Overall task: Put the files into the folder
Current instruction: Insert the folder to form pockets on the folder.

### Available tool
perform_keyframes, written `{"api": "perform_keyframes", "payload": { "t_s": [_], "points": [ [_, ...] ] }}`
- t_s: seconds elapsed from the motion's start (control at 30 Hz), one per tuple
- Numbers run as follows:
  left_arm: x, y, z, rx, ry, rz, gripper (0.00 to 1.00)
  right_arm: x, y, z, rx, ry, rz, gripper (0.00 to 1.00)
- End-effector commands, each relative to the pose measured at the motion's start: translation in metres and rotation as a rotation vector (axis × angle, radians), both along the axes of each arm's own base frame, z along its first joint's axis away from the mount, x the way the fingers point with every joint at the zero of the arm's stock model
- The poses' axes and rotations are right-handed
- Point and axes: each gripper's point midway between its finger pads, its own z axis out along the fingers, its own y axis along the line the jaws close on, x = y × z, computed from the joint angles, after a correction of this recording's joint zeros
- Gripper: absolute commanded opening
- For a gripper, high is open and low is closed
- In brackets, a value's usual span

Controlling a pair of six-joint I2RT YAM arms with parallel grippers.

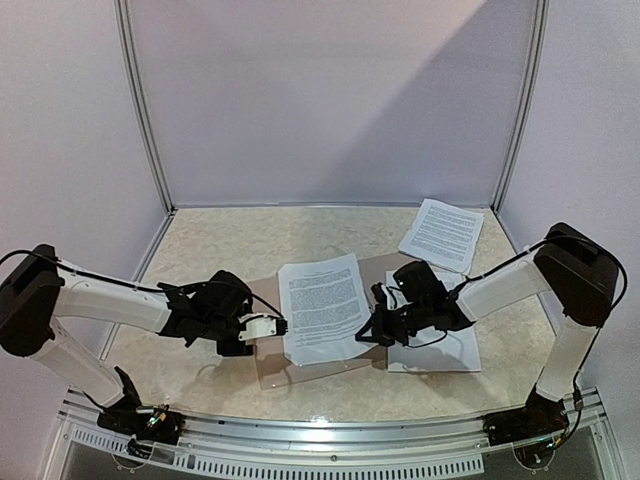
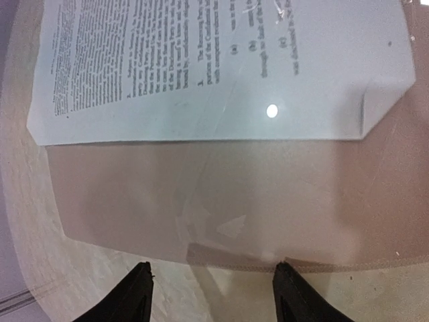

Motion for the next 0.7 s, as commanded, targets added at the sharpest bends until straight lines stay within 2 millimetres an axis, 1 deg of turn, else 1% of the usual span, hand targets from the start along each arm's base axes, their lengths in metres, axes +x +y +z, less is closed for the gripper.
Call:
{"api": "perform_keyframes", "payload": {
  "t_s": [0.0, 0.13, 0.23, 0.33, 0.53, 0.67],
  "points": [
    [-0.028, 0.018, -0.034, 0.087, 0.117, -0.018, 0.63, 0.000, 0.028, 0.005, 0.055, 0.001, 0.004, 0.00],
    [-0.029, 0.020, -0.036, 0.092, 0.112, -0.017, 0.63, -0.017, 0.050, 0.010, 0.070, 0.002, 0.115, 0.00],
    [-0.031, 0.023, -0.038, 0.099, 0.113, -0.020, 0.63, -0.026, 0.057, 0.011, 0.068, -0.009, 0.184, 0.00],
    [-0.031, 0.025, -0.039, 0.106, 0.110, -0.021, 0.63, -0.032, 0.056, 0.009, 0.067, -0.005, 0.222, 0.00],
    [-0.032, 0.026, -0.039, 0.105, 0.108, -0.019, 0.63, -0.040, 0.049, 0.003, 0.042, 0.026, 0.236, 0.00],
    [-0.032, 0.027, -0.040, 0.104, 0.109, -0.016, 0.63, -0.035, 0.037, -0.001, -0.034, 0.018, 0.184, 0.00]
  ]
}}
